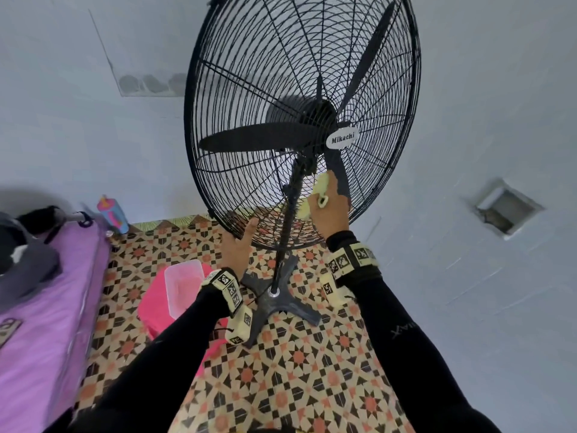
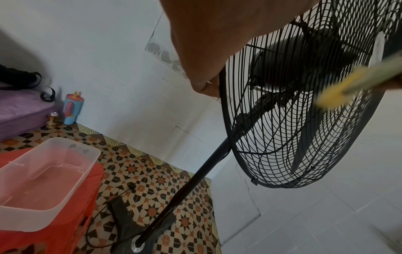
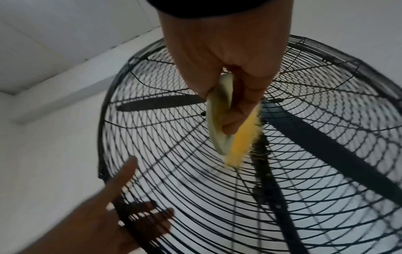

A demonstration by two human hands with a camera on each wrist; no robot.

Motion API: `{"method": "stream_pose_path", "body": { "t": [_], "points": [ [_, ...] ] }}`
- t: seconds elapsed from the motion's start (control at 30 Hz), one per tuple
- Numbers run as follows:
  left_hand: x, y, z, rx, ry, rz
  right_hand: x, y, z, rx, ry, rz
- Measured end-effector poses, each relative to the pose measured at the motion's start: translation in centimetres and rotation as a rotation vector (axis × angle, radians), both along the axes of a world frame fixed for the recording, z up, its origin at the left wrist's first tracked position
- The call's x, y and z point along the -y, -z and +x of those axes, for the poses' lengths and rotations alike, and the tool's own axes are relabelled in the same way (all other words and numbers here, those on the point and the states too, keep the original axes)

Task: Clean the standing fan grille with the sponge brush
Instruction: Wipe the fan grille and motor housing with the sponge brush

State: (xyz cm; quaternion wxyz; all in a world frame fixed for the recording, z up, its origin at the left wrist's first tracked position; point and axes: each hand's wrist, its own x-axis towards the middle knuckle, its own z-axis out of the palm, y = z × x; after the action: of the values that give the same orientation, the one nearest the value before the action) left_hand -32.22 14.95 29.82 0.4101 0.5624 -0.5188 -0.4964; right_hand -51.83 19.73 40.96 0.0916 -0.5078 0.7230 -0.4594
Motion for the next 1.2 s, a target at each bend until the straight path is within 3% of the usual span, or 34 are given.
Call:
{"method": "stream_pose_path", "body": {
  "t": [0.1,0.23,0.4,0.57,0.7,0.83,0.93,1.0,1.13,1.2],
  "points": [
    [0.0,0.2,0.1,-0.017,0.008,-0.016,-0.2,-0.1,-0.3,0.027,-0.078,-0.064],
    [0.3,0.4,0.3,0.021,0.042,-0.006,0.0,0.9,-1.9,-0.022,0.036,0.046],
    [0.3,0.7,0.1,0.003,0.033,-0.055,0.4,0.1,-1.5,0.041,-0.068,-0.102],
    [0.9,1.1,0.5,-0.017,0.050,-0.090,0.8,1.0,-2.1,0.157,0.144,0.002],
    [1.0,1.5,0.3,-0.018,0.050,-0.037,1.0,-0.5,-1.8,0.134,0.092,-0.161],
    [1.4,1.6,0.4,-0.013,0.082,-0.057,2.1,-1.4,-1.8,0.122,0.248,-0.140],
    [1.6,1.8,0.5,-0.018,0.083,-0.097,2.5,-2.8,-1.9,0.017,0.109,-0.131],
    [1.5,1.9,0.5,-0.021,0.068,-0.092,2.1,-3.0,-2.4,0.053,0.047,-0.152],
    [1.3,1.6,0.4,-0.018,0.072,-0.102,2.1,-1.4,-3.7,0.051,0.234,-0.104],
    [1.3,1.5,0.4,-0.013,0.064,-0.110,2.3,-1.8,-3.2,0.056,0.216,-0.118]
  ]
}}
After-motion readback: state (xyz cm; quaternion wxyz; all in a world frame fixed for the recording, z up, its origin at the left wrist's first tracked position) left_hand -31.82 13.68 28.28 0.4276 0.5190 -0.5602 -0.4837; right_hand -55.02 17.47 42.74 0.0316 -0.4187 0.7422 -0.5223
